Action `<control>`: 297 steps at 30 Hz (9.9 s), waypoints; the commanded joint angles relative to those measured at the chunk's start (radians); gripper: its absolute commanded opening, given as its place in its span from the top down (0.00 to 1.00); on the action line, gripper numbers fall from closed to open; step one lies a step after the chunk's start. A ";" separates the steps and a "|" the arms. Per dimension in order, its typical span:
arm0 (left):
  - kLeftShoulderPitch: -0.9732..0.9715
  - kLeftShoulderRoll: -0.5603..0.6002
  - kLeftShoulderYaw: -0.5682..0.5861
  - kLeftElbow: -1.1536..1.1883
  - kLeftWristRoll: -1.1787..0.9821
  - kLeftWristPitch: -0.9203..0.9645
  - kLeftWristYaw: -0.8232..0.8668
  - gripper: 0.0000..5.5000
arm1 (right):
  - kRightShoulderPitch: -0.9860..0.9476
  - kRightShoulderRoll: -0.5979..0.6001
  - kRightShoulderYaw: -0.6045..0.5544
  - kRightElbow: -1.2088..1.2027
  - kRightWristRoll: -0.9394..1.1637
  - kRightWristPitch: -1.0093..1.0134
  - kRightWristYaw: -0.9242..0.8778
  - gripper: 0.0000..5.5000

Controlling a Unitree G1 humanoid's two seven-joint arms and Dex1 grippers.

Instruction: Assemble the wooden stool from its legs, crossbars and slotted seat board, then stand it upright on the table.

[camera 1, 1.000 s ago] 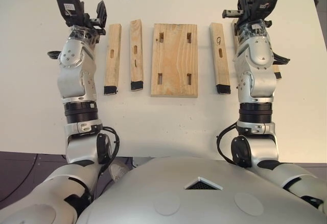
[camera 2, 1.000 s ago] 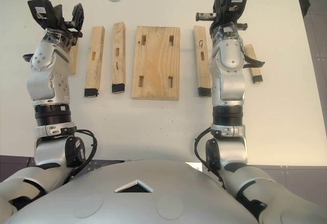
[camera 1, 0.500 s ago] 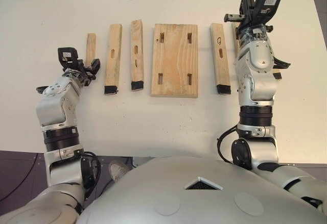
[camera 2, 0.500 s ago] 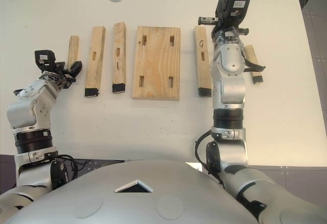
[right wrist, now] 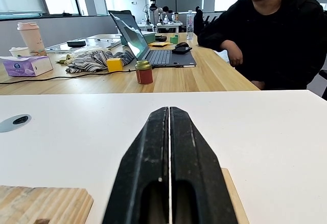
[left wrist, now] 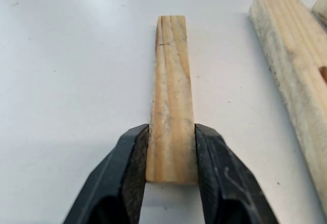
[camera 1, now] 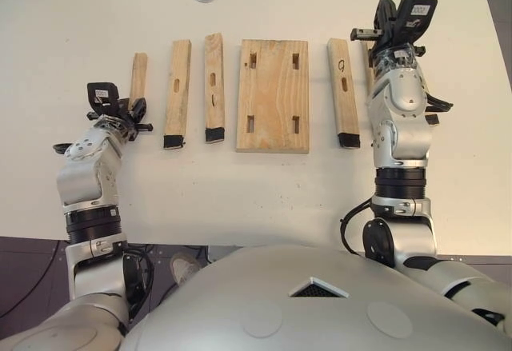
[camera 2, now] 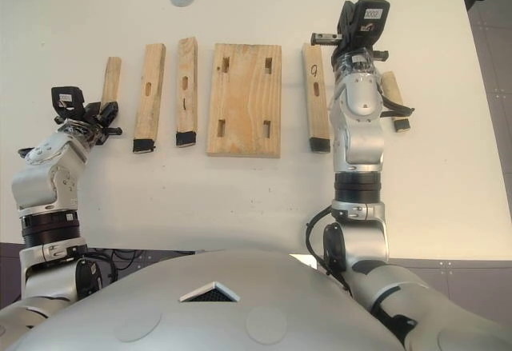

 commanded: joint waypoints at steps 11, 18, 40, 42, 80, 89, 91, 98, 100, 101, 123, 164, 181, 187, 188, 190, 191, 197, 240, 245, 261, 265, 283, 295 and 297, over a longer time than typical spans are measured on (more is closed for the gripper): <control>-0.217 -0.216 -0.230 -0.262 -0.085 -0.207 -0.104 0.77 | -0.240 0.061 -0.231 -0.028 0.774 0.585 0.249 0.63; -0.177 -0.185 -0.305 -0.322 -0.095 -0.193 -0.202 0.77 | -0.258 0.040 -0.300 -0.002 1.017 0.827 0.203 0.43; -0.112 -0.150 -0.386 -0.370 -0.074 -0.197 -0.245 0.77 | -0.309 0.004 -0.326 0.087 1.072 0.849 0.106 0.82; -0.117 -0.148 -0.384 -0.365 -0.071 -0.198 -0.244 0.77 | -0.309 0.006 -0.325 0.088 1.073 0.847 0.102 0.86; -0.068 -0.206 -0.056 -0.149 0.091 -0.304 0.143 0.75 | 0.123 -0.251 -0.294 -0.179 0.550 0.356 0.252 0.93; -0.082 -0.175 -0.065 -0.159 0.090 -0.288 0.121 0.75 | 0.085 -0.233 -0.424 -0.172 0.675 0.388 0.161 0.93; -0.080 -0.181 -0.067 -0.155 0.093 -0.291 0.126 0.75 | 0.067 -0.247 -0.455 -0.151 0.705 0.401 0.143 0.93; -0.100 -0.165 -0.093 -0.149 0.125 -0.307 0.114 0.75 | 0.077 -0.278 -0.455 -0.067 0.663 0.378 0.168 0.93; -0.116 -0.166 -0.090 -0.147 0.122 -0.308 0.110 0.75 | 0.062 -0.275 -0.455 -0.039 0.658 0.367 0.174 0.93; -0.126 -0.163 -0.096 -0.143 0.126 -0.311 0.105 0.75 | 0.056 -0.273 -0.451 -0.030 0.654 0.361 0.176 0.93; -0.134 -0.208 -0.115 -0.162 0.128 -0.309 0.102 0.75 | 0.187 -0.307 -0.225 -0.060 0.365 0.150 0.323 0.93; -0.007 -0.386 -0.073 -0.169 0.132 -0.418 0.310 0.75 | 0.308 -0.540 -0.050 -0.039 0.232 0.508 0.596 0.47; -0.232 -0.339 0.015 -0.288 -0.293 -0.353 0.079 0.58 | -0.006 -0.348 -0.219 -0.189 0.521 0.628 0.484 0.63; -0.472 -0.341 0.069 -0.188 -0.785 -0.029 -0.029 0.41 | -0.233 -0.383 -0.248 -0.119 0.712 0.766 0.598 0.63; -0.508 -0.350 0.072 -0.170 -0.850 0.006 -0.037 0.39 | -0.261 -0.384 -0.257 -0.110 0.752 0.799 0.617 0.63; -0.579 -0.343 0.062 -0.119 -0.917 0.064 -0.074 0.34 | -0.291 -0.383 -0.272 -0.135 0.840 0.873 0.640 0.63; -0.611 -0.330 0.051 -0.092 -0.932 0.092 -0.098 0.31 | -0.296 -0.384 -0.274 -0.157 0.878 0.904 0.646 0.63; -0.648 -0.266 0.009 -0.057 -0.961 0.202 -0.225 0.26 | -0.343 -0.393 -0.257 -0.179 1.054 1.011 0.743 0.63; -0.571 -0.126 0.181 -0.062 -1.174 0.200 -0.262 0.62 | -0.211 -0.559 -0.002 -0.138 0.823 0.825 1.008 0.36; -0.429 0.023 0.116 -0.095 -0.938 0.160 -0.401 0.63 | -0.217 -0.503 -0.001 0.044 0.572 0.599 0.801 0.41; -0.338 0.044 -0.017 -0.035 -0.669 0.029 -0.648 0.63 | -0.366 -0.426 -0.068 0.450 0.340 0.283 0.599 0.89; -0.386 0.045 -0.020 0.014 -0.667 0.041 -0.672 0.63 | -0.401 -0.437 -0.068 0.502 0.311 0.272 0.626 1.00; -0.368 0.042 -0.060 0.069 -0.575 0.008 -0.758 0.63 | -0.414 -0.433 -0.075 0.557 0.250 0.258 0.661 1.00; -0.418 0.196 -0.209 0.070 -0.419 -0.083 -0.919 0.63 | -0.351 -0.412 -0.076 0.494 0.249 0.274 0.665 1.00; -0.390 0.225 -0.220 0.021 -0.403 -0.103 -0.924 0.63 | -0.339 -0.410 -0.077 0.477 0.252 0.279 0.663 1.00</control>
